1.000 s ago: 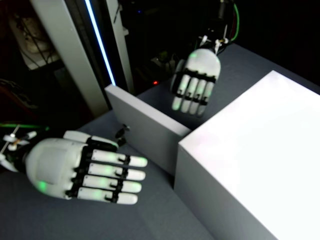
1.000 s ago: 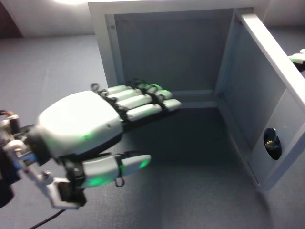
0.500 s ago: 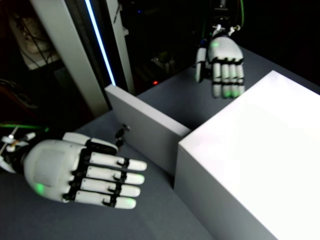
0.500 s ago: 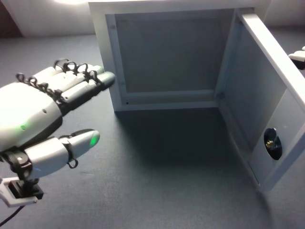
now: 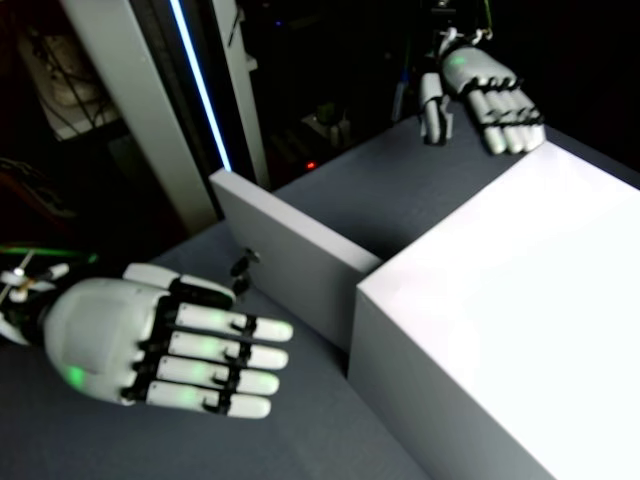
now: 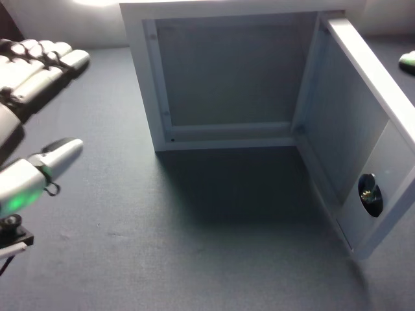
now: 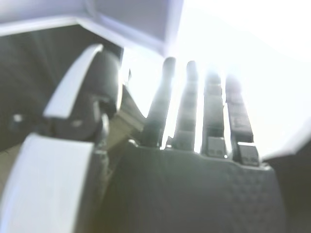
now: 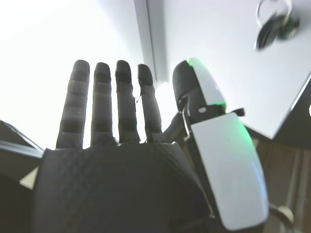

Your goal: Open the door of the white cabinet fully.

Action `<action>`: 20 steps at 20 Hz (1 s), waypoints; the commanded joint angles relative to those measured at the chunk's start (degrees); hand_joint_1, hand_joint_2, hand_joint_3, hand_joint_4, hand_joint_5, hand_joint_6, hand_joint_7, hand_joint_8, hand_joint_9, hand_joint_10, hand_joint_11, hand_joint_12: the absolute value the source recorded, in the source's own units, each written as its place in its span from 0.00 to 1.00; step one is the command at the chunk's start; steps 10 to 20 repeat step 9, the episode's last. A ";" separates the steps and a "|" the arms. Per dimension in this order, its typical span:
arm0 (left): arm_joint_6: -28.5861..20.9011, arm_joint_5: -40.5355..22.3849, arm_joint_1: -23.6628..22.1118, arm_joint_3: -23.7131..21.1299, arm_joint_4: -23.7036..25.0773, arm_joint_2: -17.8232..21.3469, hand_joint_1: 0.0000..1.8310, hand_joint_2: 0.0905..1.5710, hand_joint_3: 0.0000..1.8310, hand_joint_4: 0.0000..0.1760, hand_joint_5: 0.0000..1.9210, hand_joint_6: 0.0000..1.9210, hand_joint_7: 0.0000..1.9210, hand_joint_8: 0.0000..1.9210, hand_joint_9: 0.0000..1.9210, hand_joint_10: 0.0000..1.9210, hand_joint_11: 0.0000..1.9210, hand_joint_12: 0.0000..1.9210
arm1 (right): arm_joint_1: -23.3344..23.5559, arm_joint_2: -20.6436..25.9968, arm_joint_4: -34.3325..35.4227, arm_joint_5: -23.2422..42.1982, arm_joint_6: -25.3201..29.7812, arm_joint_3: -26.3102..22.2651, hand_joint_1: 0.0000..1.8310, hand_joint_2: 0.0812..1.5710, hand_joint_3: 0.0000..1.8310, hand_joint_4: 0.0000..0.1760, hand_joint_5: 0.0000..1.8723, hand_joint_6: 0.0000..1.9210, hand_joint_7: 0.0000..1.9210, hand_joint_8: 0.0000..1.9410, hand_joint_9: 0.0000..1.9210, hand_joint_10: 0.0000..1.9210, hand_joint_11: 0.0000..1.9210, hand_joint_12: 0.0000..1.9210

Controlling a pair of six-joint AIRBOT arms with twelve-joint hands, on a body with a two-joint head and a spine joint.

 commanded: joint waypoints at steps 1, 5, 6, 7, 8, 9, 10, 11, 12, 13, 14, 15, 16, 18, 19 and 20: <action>-2.76 -10.10 -0.08 0.87 -0.35 -0.22 0.21 0.91 0.00 0.00 0.03 0.00 0.00 0.00 0.00 0.00 0.00 0.00 | 0.44 0.49 2.37 10.32 -0.12 -0.38 0.36 0.87 0.00 0.00 0.17 0.00 0.14 0.00 0.11 0.00 0.08 0.01; -8.76 -15.58 1.70 1.96 -0.94 -0.36 0.14 0.92 0.00 0.00 0.03 0.01 0.00 0.00 0.00 0.00 0.00 0.00 | 0.19 1.16 5.38 17.13 -0.93 -2.18 0.45 0.88 0.00 0.00 0.16 0.00 0.14 0.00 0.11 0.00 0.10 0.02; -8.91 -16.54 1.90 1.87 -0.94 -0.18 0.10 0.92 0.00 0.00 0.03 0.00 0.00 0.00 0.00 0.00 0.00 0.00 | 0.22 1.37 5.55 17.14 -0.93 -2.26 0.48 0.88 0.00 0.00 0.17 0.00 0.15 0.00 0.13 0.01 0.13 0.03; -9.18 -17.35 2.12 1.86 -0.94 -0.13 0.10 0.91 0.00 0.00 0.03 0.00 0.01 0.00 0.00 0.00 0.00 0.00 | 0.25 1.43 5.55 17.14 -0.95 -2.22 0.49 0.88 0.00 0.00 0.18 0.00 0.16 0.00 0.14 0.00 0.05 0.22; -9.94 -17.59 2.18 1.87 -0.90 -0.04 0.10 0.90 0.00 0.00 0.04 0.00 0.01 0.00 0.00 0.00 0.00 0.00 | 0.25 1.60 5.39 17.14 -0.95 -2.29 0.45 0.88 0.00 0.00 0.17 0.00 0.16 0.00 0.15 0.00 0.01 0.35; -10.43 -17.56 2.04 2.09 -0.57 -0.14 0.10 0.89 0.00 0.00 0.04 0.00 0.02 0.00 0.00 0.00 0.00 0.00 | 0.76 1.73 4.41 17.15 -0.95 -2.59 0.43 0.90 0.00 0.00 0.16 0.00 0.14 0.00 0.14 0.00 0.00 0.36; -10.43 -17.56 2.04 2.09 -0.57 -0.14 0.10 0.89 0.00 0.00 0.04 0.00 0.02 0.00 0.00 0.00 0.00 0.00 | 0.76 1.73 4.41 17.15 -0.95 -2.59 0.43 0.90 0.00 0.00 0.16 0.00 0.14 0.00 0.14 0.00 0.00 0.36; -10.43 -17.56 2.04 2.09 -0.57 -0.14 0.10 0.89 0.00 0.00 0.04 0.00 0.02 0.00 0.00 0.00 0.00 0.00 | 0.76 1.73 4.41 17.15 -0.95 -2.59 0.43 0.90 0.00 0.00 0.16 0.00 0.14 0.00 0.14 0.00 0.00 0.36; -10.43 -17.56 2.04 2.09 -0.57 -0.14 0.10 0.89 0.00 0.00 0.04 0.00 0.02 0.00 0.00 0.00 0.00 0.00 | 0.76 1.73 4.41 17.15 -0.95 -2.59 0.43 0.90 0.00 0.00 0.16 0.00 0.14 0.00 0.14 0.00 0.00 0.36; -10.43 -17.56 2.04 2.09 -0.57 -0.14 0.10 0.89 0.00 0.00 0.04 0.00 0.02 0.00 0.00 0.00 0.00 0.00 | 0.76 1.73 4.41 17.15 -0.95 -2.59 0.43 0.90 0.00 0.00 0.16 0.00 0.14 0.00 0.14 0.00 0.00 0.36; -10.43 -17.56 2.04 2.09 -0.57 -0.14 0.10 0.89 0.00 0.00 0.04 0.00 0.02 0.00 0.00 0.00 0.00 0.00 | 0.76 1.73 4.41 17.15 -0.95 -2.59 0.43 0.90 0.00 0.00 0.16 0.00 0.14 0.00 0.14 0.00 0.00 0.36; -10.43 -17.56 2.04 2.09 -0.57 -0.14 0.10 0.89 0.00 0.00 0.04 0.00 0.02 0.00 0.00 0.00 0.00 0.00 | 0.76 1.73 4.41 17.15 -0.95 -2.59 0.43 0.90 0.00 0.00 0.16 0.00 0.14 0.00 0.14 0.00 0.00 0.36; -10.43 -17.56 2.04 2.09 -0.57 -0.14 0.10 0.89 0.00 0.00 0.04 0.00 0.02 0.00 0.00 0.00 0.00 0.00 | 0.76 1.73 4.41 17.15 -0.95 -2.59 0.43 0.90 0.00 0.00 0.16 0.00 0.14 0.00 0.14 0.00 0.00 0.36; -10.43 -17.56 2.04 2.09 -0.57 -0.14 0.10 0.89 0.00 0.00 0.04 0.00 0.02 0.00 0.00 0.00 0.00 0.00 | 0.76 1.73 4.41 17.15 -0.95 -2.59 0.43 0.90 0.00 0.00 0.16 0.00 0.14 0.00 0.14 0.00 0.00 0.36; -10.43 -17.56 2.04 2.09 -0.57 -0.14 0.10 0.89 0.00 0.00 0.04 0.00 0.02 0.00 0.00 0.00 0.00 0.00 | 0.76 1.73 4.41 17.15 -0.95 -2.59 0.43 0.90 0.00 0.00 0.16 0.00 0.14 0.00 0.14 0.00 0.00 0.36; -10.43 -17.56 2.04 2.09 -0.57 -0.14 0.10 0.89 0.00 0.00 0.04 0.00 0.02 0.00 0.00 0.00 0.00 0.00 | 0.76 1.73 4.41 17.15 -0.95 -2.59 0.43 0.90 0.00 0.00 0.16 0.00 0.14 0.00 0.14 0.00 0.00 0.36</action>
